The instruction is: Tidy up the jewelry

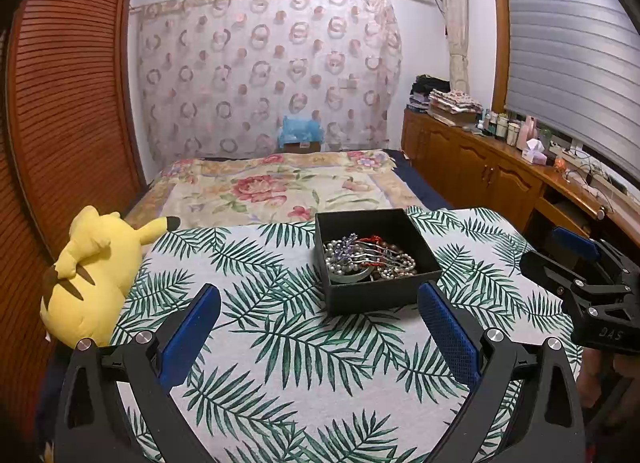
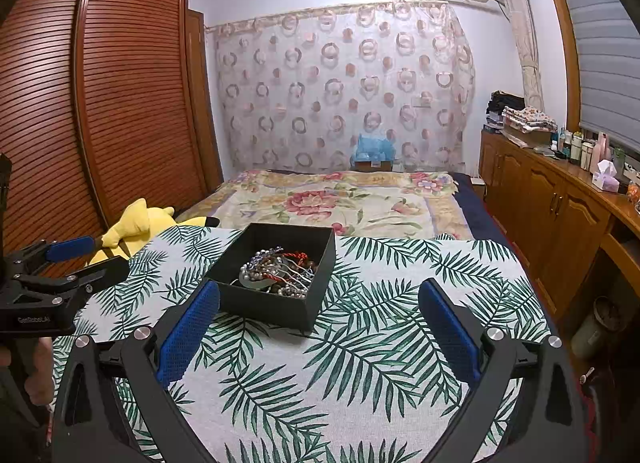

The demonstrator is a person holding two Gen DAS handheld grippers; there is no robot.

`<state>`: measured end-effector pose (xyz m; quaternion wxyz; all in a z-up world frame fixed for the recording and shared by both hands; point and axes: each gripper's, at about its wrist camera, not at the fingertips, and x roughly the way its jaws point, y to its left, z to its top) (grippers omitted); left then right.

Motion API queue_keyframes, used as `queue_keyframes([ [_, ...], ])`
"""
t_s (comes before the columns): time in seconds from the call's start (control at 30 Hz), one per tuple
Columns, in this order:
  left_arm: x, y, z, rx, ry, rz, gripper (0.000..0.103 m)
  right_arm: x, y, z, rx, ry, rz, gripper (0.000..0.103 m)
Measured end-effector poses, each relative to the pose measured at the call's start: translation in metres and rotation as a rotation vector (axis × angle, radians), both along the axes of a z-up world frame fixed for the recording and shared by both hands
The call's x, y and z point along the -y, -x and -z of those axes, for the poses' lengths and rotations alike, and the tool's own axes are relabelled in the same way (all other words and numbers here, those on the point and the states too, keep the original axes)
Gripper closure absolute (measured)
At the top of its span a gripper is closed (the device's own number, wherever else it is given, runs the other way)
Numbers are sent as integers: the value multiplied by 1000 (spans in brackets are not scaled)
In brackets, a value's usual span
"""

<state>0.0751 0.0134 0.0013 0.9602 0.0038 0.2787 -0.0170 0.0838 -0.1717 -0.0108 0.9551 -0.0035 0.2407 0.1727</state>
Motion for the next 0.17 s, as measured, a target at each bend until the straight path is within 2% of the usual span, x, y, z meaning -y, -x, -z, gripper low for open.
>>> queue_keyframes([
  [0.17,0,1,-2,-1,7,0,8,0,0,1,-1,-1,1,3],
])
